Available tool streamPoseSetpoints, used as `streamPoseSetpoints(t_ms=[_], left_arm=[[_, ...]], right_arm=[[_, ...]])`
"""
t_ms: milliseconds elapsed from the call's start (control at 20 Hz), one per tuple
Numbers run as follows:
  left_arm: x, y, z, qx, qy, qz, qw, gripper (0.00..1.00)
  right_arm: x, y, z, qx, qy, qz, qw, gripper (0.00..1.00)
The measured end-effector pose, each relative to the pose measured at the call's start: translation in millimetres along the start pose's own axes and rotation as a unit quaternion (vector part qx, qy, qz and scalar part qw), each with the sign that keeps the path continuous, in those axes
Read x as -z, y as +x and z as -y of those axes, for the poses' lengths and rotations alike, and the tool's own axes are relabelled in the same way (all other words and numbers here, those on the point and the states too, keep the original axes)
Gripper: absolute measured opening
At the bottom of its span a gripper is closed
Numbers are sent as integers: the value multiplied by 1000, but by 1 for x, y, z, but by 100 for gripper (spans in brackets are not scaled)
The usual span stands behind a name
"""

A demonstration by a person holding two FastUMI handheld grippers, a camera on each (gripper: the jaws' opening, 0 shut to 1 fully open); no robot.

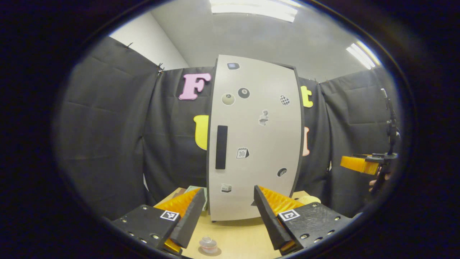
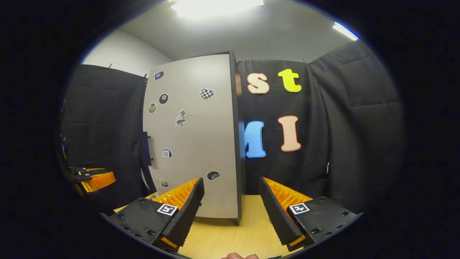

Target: Open the cabinet door with the right hand, grasp the bottle in the cabinet with the left hand and place it on the coaster, then close the cabinet door with the right hand.

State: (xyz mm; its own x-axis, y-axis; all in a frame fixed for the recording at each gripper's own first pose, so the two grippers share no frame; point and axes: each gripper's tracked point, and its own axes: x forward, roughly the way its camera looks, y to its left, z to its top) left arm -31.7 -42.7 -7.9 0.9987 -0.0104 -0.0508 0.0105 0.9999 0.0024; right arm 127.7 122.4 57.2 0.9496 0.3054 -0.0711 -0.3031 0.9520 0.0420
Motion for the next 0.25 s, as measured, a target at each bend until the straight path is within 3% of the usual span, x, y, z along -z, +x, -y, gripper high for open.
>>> streamPoseSetpoints(t_ms=[250], left_arm=[[-5,13,-14,7,-26,5,1000,83]], right_arm=[[0,3,4,22,-6,3,1000,97]])
